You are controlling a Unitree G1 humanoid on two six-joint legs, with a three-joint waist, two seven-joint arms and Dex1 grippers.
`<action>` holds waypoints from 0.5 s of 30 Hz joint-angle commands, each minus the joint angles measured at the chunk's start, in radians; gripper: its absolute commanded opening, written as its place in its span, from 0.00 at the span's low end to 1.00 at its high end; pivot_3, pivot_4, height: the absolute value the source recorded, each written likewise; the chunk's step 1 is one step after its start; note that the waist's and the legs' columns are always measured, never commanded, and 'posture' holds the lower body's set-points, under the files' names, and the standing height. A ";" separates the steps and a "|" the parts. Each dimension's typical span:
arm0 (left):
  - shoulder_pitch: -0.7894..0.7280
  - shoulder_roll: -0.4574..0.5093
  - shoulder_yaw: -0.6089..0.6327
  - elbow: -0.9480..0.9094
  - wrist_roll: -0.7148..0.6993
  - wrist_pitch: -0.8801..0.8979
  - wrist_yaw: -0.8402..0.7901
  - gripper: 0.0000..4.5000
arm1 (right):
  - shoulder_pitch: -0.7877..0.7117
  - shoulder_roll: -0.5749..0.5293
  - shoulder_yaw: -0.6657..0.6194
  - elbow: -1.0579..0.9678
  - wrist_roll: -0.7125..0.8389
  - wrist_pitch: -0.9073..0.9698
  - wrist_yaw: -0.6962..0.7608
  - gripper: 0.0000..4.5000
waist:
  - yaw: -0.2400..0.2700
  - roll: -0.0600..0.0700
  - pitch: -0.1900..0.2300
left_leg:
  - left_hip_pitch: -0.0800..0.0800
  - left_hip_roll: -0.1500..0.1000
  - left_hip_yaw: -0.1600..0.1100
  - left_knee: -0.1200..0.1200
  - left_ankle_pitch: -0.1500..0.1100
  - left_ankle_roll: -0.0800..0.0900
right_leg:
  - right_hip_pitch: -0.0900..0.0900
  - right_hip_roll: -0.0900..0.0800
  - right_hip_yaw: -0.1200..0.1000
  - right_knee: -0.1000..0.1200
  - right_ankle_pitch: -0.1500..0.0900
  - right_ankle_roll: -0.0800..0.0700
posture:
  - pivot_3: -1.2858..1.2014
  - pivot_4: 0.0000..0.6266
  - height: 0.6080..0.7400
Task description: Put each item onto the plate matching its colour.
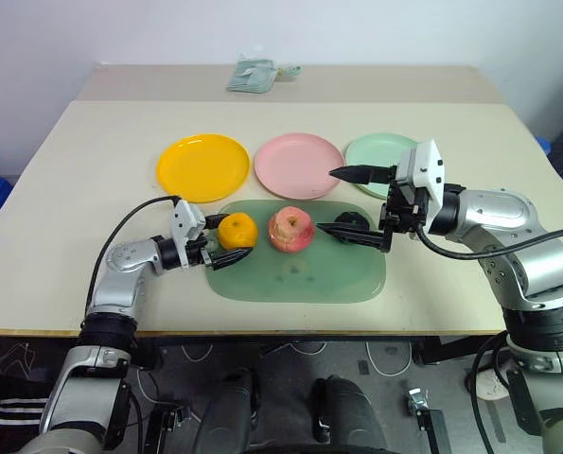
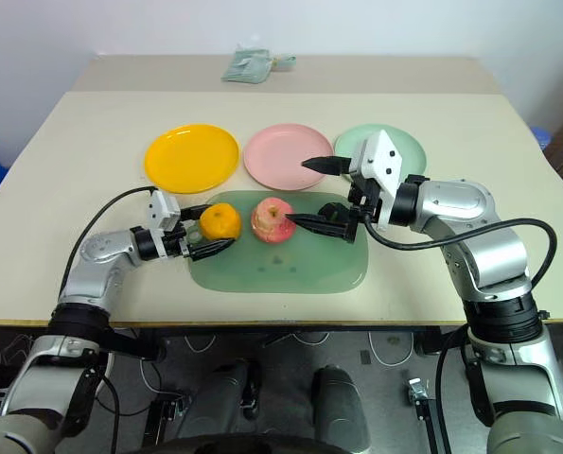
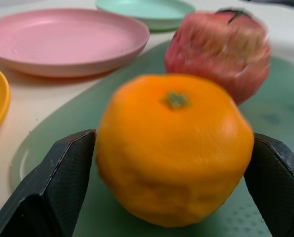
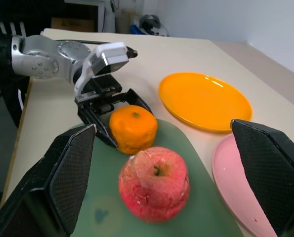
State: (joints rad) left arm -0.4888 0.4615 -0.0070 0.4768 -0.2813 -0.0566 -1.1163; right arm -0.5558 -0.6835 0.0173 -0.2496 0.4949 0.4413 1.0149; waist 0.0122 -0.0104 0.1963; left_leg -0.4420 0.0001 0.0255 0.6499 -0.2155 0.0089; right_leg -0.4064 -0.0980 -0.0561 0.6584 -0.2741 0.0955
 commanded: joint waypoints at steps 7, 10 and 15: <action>-0.100 0.037 0.186 0.025 -0.078 -0.004 0.160 0.73 | -0.009 0.011 -0.020 0.007 -0.017 -0.033 -0.016 1.00 | 0.000 0.000 0.000 | 0.000 0.000 -0.001 0.000 0.000 0.000 | 0.000 0.000 0.000 0.000 0.000 0.000 | 0.52 0.24 1.00; -0.200 0.034 0.241 0.140 -0.036 -0.051 0.340 0.73 | -0.050 0.065 -0.005 0.066 -0.075 -0.081 -0.088 1.00 | 0.001 0.000 0.000 | 0.000 0.000 -0.001 0.001 0.000 0.000 | 0.000 0.000 0.000 0.001 0.000 0.000 | 0.52 0.24 1.00; -0.368 0.008 0.270 0.402 0.040 -0.114 0.614 0.73 | -0.129 0.154 0.033 0.113 -0.126 -0.080 -0.165 1.00 | 0.000 0.000 0.000 | 0.000 -0.001 0.000 0.001 0.000 0.000 | 0.000 0.000 0.000 0.001 0.001 0.002 | 0.52 0.24 1.00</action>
State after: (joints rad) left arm -0.8197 0.4800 0.2440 0.8112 -0.2634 -0.1335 -0.5905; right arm -0.6412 -0.5483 0.0489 -0.1233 0.3747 0.3642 0.8778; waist 0.0123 -0.0108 0.1961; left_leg -0.4426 -0.0014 0.0254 0.6510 -0.2155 0.0091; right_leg -0.4067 -0.0981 -0.0564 0.6590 -0.2731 0.0975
